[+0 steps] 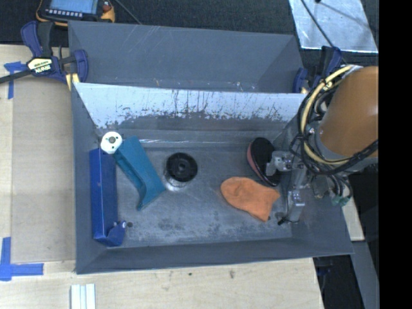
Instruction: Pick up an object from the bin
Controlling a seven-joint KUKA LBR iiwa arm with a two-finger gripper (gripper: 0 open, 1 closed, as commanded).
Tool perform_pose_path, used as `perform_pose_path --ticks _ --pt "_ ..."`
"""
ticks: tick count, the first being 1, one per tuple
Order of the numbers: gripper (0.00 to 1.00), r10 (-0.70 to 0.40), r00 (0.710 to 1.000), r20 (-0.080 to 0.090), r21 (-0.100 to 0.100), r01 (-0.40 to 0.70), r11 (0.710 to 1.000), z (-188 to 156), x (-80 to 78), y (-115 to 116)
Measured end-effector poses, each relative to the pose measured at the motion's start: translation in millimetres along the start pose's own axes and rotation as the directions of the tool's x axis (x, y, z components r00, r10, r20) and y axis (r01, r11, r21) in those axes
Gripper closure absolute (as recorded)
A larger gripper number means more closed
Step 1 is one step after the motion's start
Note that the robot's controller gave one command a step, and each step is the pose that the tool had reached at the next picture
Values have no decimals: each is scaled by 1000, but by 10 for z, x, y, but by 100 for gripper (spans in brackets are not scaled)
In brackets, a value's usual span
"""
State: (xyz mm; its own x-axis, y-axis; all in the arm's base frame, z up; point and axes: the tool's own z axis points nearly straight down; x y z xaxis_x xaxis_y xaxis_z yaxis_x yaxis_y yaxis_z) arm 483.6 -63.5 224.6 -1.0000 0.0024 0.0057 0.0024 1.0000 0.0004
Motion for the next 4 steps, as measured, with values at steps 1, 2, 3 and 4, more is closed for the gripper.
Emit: perform_pose_path --ticks 1,2,3,4 --pt "0 -2 1000 9 1 2 1000 -45 -16 3" --pt "0 -27 1000 14 2 27 1000 311 -372 -55" --pt "0 -38 999 9 1 38 999 371 -501 -426" --pt "0 -34 999 12 2 34 999 378 -548 -515"
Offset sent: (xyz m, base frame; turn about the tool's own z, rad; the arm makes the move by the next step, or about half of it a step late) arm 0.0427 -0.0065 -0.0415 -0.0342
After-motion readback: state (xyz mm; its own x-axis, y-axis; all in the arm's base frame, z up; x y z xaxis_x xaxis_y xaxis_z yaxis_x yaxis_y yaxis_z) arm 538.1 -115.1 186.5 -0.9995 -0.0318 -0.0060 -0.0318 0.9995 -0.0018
